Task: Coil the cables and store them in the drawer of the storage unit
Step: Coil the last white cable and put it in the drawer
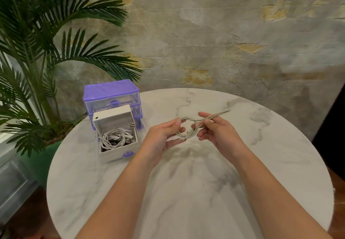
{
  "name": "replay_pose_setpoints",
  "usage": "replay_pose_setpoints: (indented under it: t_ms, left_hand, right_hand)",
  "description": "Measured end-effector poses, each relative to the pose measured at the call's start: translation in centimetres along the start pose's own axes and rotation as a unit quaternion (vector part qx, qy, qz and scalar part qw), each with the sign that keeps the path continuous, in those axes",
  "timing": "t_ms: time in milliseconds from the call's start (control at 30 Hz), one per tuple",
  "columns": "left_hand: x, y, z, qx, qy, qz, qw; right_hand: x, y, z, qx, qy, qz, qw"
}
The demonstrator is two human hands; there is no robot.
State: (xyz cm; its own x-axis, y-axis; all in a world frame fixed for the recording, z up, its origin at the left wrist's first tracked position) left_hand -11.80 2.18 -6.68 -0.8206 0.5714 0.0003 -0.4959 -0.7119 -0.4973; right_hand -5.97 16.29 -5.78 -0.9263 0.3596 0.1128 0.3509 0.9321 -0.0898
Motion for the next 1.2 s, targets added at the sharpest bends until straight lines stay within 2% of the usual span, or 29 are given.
replay_pose_setpoints:
  t_ms: [167,467,600,700,800,933,1067,1200]
  left_hand:
    - [0.1,0.4,0.4,0.023,-0.037,0.020,0.999]
    - [0.2,0.6,0.2,0.009,-0.059,0.048,0.997]
    - [0.2,0.7,0.6,0.004,-0.076,0.054,0.996]
    - [0.0,1.3,1.5,-0.004,-0.110,0.082,0.991]
    - [0.0,2.7,2.8,-0.050,-0.145,0.122,0.981]
    - [-0.2,3.9,4.3,-0.107,-0.185,0.138,0.967]
    - [-0.4,4.4,5.0,-0.134,-0.202,0.149,0.959]
    - [-0.6,5.2,5.5,-0.160,-0.212,0.167,0.949]
  right_hand:
    - [-1.0,-1.9,-0.4,-0.053,-0.013,-0.068,0.996]
    - [-1.2,-2.2,0.0,-0.133,0.021,0.033,0.990]
    - [-1.0,-2.1,1.0,-0.118,-0.022,0.032,0.992]
    - [-1.0,-2.0,1.8,-0.171,-0.058,0.016,0.984]
    - [-0.6,-1.7,2.2,-0.281,-0.054,0.010,0.958]
    - [-0.2,0.7,1.8,-0.434,-0.034,0.070,0.898]
    - [0.1,2.7,1.6,-0.518,-0.042,0.110,0.847]
    - [0.2,4.3,1.3,-0.564,-0.064,0.134,0.812]
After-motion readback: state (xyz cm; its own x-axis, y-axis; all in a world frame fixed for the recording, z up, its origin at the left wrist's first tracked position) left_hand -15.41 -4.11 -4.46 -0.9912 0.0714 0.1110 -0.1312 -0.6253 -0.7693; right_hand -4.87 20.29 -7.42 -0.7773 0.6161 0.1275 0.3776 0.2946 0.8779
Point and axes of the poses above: each hand's wrist, its own x-axis towards the middle knuckle, its own y-axis out of the back of the hand, z = x × y, the point moved 10 cm from there along x, towards the middle knuckle, and after that the axes turned 11 degrees about -x, right-handed, at the moved point
